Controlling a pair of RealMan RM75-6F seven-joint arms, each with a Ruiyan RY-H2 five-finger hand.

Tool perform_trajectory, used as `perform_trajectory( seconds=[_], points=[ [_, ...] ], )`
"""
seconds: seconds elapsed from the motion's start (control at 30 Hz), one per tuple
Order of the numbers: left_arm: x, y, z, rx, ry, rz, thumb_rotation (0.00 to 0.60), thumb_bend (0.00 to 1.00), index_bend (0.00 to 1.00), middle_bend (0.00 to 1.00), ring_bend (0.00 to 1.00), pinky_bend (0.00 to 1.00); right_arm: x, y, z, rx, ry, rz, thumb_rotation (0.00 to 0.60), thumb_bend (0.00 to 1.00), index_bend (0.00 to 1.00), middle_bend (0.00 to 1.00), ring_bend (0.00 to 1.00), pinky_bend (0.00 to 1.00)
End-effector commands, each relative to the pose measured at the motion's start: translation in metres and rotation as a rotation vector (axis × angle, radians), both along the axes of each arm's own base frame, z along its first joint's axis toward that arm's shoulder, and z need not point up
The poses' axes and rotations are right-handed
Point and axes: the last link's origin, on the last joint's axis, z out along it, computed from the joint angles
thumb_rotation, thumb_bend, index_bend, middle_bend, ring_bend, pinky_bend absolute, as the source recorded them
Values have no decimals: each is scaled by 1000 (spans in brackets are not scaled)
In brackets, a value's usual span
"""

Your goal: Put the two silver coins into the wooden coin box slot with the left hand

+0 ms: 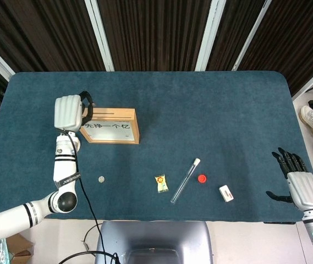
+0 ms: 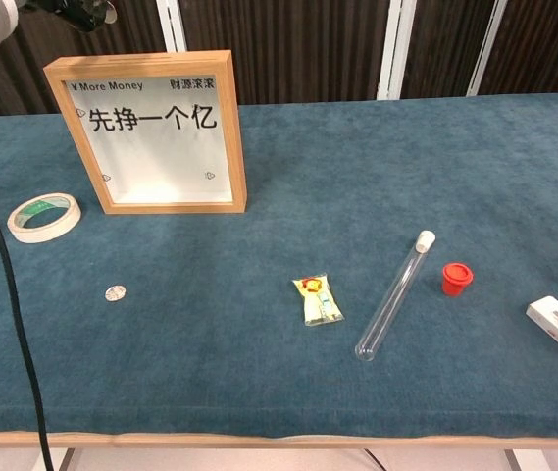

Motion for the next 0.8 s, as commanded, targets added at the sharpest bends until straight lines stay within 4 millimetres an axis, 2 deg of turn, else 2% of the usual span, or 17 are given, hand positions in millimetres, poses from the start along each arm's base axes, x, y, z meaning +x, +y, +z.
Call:
perform_trajectory(
  seconds=[0.03, 0.33, 0.8],
  points=[
    [3, 0, -8, -15, 12, -3, 600, 465, 599, 1000, 1000, 1000, 0, 0, 1, -3, -4, -1, 600, 122, 0, 0, 0, 0],
    [11, 1, -19, -14, 43, -15, 600, 458, 599, 1000, 1000, 1000, 0, 1, 4, -5, -13, 2, 600, 123, 0, 0, 0, 0],
    [7, -1, -31, -39, 69, 3, 600, 455, 598, 1000, 1000, 1000, -2, 3, 8, -17, -23, -2, 600, 123, 0, 0, 0, 0]
  ],
)
